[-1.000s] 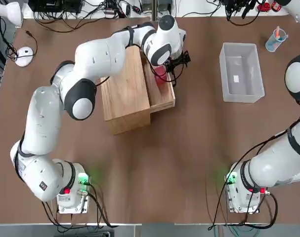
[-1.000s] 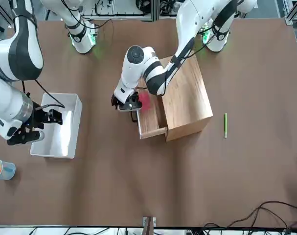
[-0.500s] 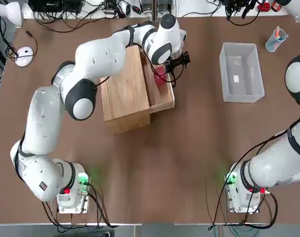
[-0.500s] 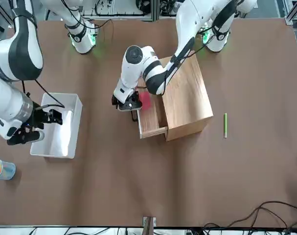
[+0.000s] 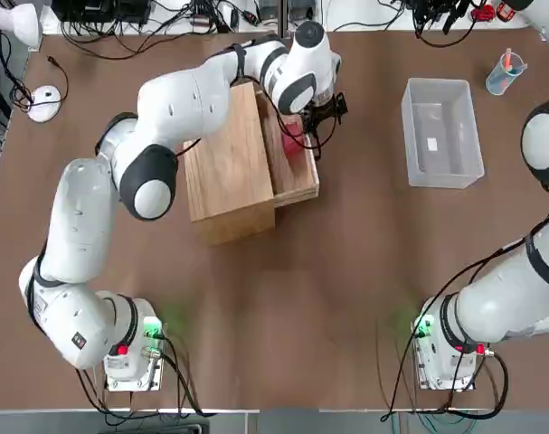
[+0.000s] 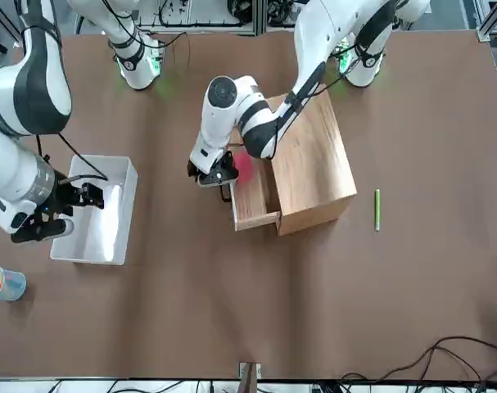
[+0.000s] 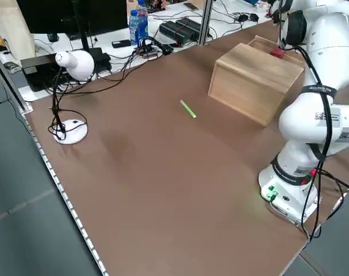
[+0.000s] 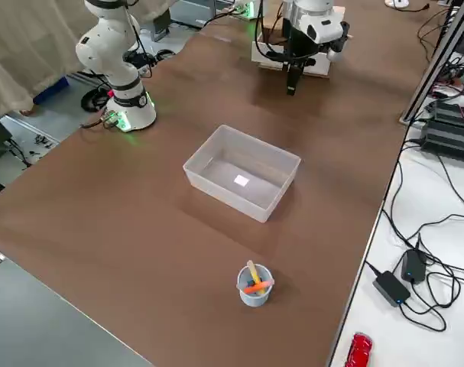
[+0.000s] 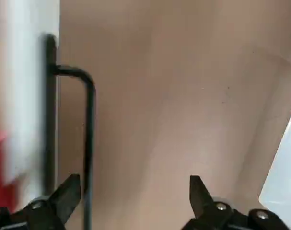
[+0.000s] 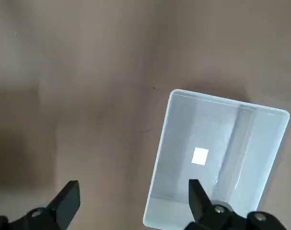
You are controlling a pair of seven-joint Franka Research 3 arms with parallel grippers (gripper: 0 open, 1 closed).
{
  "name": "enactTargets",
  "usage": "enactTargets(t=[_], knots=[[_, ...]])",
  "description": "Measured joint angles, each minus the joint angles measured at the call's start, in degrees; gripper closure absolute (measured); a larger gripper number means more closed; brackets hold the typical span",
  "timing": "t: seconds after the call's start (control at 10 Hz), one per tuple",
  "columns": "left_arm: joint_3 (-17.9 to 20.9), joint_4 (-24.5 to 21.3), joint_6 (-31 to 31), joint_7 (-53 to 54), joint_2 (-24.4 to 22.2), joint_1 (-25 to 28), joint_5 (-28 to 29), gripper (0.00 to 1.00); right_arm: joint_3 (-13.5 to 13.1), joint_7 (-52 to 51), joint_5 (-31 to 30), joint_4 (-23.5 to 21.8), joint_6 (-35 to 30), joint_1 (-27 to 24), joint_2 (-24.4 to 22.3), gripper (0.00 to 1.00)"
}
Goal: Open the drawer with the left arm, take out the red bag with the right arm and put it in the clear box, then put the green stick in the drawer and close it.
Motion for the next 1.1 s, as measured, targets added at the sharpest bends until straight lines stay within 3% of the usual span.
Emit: enactTargets(t=[0.6,0.8,0.9,1.1], knots=[[-0.4,0.4,-5.9,-2.1,-3.9,0.0,-0.1,0.0,0.0,1.3,0.1,0.0,0.0,0.0,0.0,0.0],[-0.2,0.2,-12.9,-2.1,-9.5,1.8,-0.2,0.0,0.1,7.2,0.3,0.2,0.1,0.3,0.0,0.0],[0.1,-0.2,-19.2,-1.9,-12.5,3.1,-0.2,0.0,0.3,11.7,0.4,0.2,0.1,0.8,0.0,0.0],[0.4,-4.5,-26.1,3.9,-18.6,8.3,-0.2,0.0,0.6,23.3,0.6,0.3,1.3,3.8,0.0,0.0]])
